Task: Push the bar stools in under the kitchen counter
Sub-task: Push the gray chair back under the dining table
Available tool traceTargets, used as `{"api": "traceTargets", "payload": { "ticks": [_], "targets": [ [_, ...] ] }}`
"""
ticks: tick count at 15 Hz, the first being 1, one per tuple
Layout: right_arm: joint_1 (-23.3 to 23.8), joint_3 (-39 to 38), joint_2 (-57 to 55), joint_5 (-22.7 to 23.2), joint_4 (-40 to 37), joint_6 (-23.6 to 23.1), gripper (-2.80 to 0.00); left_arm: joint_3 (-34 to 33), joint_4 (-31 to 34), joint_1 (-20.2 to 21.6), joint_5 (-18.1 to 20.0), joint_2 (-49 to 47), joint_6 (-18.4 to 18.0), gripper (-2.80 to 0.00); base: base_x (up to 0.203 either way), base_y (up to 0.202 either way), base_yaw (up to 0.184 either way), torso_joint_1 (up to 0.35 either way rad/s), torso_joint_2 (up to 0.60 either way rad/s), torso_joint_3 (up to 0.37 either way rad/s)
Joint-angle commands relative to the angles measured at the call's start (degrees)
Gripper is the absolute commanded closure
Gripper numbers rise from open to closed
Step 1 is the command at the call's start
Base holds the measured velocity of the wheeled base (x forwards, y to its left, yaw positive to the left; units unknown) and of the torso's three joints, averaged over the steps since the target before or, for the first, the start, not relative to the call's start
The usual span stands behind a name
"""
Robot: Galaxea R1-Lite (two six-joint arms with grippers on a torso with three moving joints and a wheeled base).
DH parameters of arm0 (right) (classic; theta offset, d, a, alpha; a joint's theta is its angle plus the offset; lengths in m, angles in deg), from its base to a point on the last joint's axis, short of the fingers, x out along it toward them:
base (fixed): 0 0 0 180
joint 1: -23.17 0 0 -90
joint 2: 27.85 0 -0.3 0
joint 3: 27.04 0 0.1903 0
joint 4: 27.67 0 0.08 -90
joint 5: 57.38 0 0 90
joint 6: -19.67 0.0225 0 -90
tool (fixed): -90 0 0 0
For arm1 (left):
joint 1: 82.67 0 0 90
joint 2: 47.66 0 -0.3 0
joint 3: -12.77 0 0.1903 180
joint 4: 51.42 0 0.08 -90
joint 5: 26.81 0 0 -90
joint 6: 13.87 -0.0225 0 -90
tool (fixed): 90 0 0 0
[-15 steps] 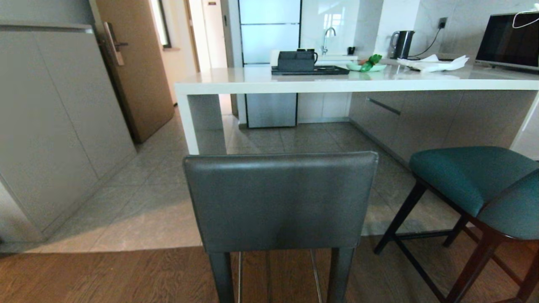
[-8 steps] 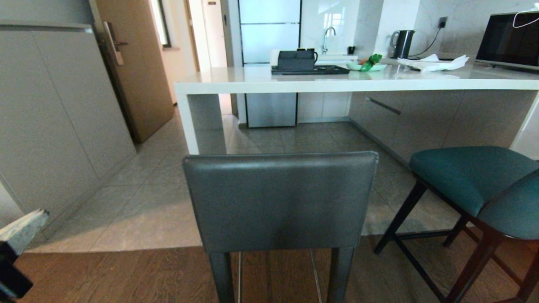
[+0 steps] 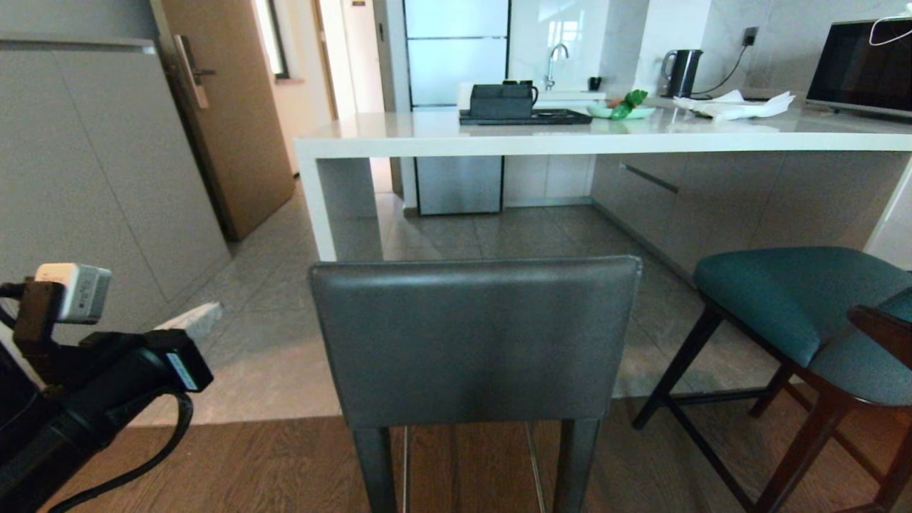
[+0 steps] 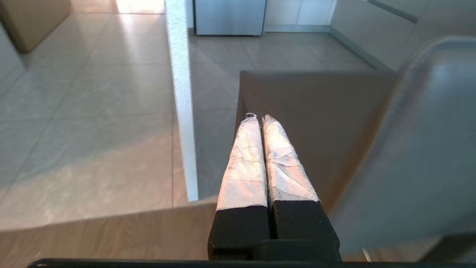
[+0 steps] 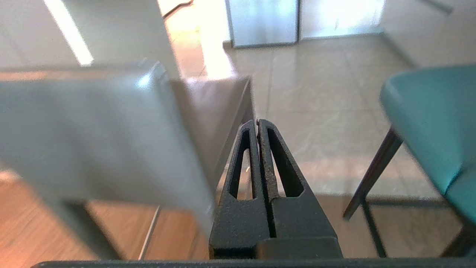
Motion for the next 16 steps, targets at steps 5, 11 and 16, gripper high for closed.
{"api": "traceTargets", "payload": {
  "ticks": [5,11,16],
  "targets": [
    [-0.6,-0.2,-17.7,-1.2,14.3,-0.2,0.0,-0.4,-16.3,-1.4,-2.7,-21.2,0.4,0.0,0.0,0.0,0.0,0.0,0.0,0.0],
    [-11.3,-1.0,-26.9,-7.7,25.4,-1.6,0.0,2.6,-16.3,-4.8,-3.2,-25.2,0.3,0.0,0.0,0.0,0.0,0.0,0.0,0.0],
    [-11.2,-0.5,-32.4,-8.3,31.4,-1.7,0.0,4.6,-16.3,-5.3,-3.3,-26.8,0.3,0.0,0.0,0.0,0.0,0.0,0.0,0.0]
  ]
}}
